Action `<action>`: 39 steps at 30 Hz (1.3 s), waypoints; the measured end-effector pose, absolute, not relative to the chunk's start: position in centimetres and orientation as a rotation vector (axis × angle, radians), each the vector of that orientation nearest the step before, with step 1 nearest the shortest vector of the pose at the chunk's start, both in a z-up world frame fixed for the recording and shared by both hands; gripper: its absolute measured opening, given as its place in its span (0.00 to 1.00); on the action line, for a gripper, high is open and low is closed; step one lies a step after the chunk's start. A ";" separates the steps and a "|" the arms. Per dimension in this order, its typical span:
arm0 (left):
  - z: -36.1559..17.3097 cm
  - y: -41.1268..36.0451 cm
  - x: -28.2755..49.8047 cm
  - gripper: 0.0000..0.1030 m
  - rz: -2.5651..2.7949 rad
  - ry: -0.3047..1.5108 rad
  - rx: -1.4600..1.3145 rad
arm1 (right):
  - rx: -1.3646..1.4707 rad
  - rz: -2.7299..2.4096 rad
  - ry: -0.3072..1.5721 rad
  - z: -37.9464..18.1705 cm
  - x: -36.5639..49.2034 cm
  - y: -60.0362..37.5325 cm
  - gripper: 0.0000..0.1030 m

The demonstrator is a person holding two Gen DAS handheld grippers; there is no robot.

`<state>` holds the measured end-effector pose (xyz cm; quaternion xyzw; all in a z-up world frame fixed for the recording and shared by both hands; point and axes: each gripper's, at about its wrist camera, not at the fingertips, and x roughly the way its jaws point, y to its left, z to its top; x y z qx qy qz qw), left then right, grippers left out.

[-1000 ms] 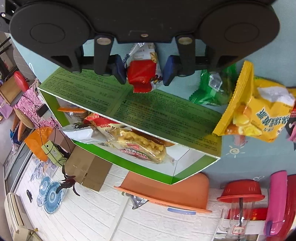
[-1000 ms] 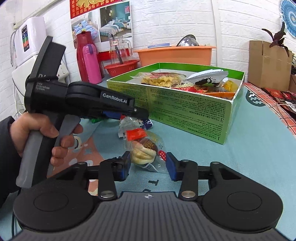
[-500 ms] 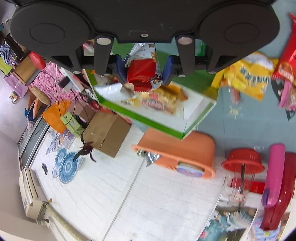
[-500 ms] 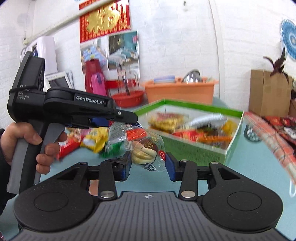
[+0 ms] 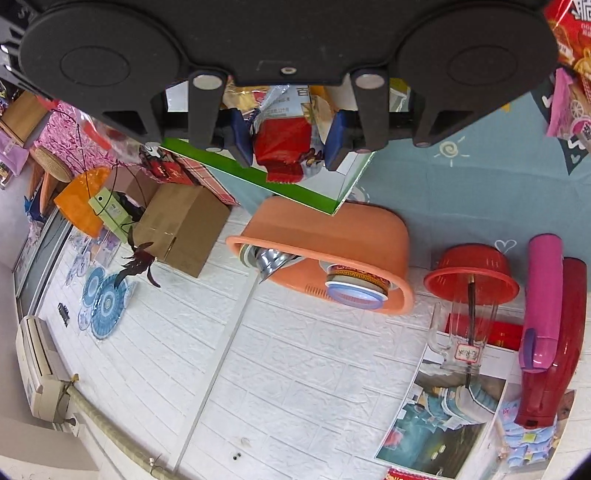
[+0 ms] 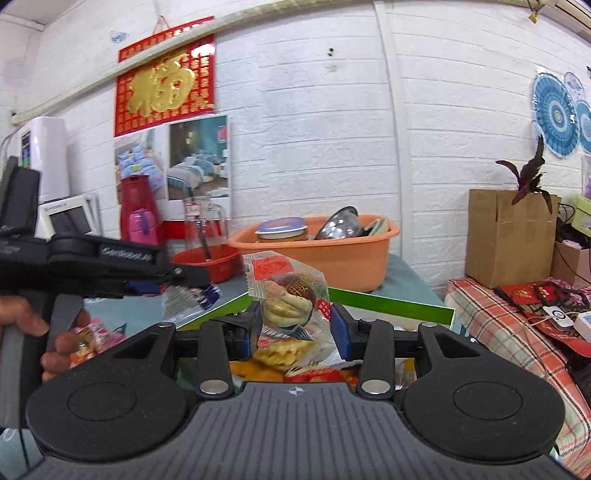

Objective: Organize snacks
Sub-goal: 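Lift the candy packet over the green box and open both grippers, then lower both grippers onto the clear bag with red label and close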

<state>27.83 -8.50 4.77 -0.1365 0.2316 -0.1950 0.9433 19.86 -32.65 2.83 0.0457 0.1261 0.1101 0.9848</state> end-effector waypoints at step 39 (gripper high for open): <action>3.0 -2.1 15.8 1.00 -0.254 0.524 -0.327 | 0.012 0.409 0.307 1.8 14.0 -27.3 1.00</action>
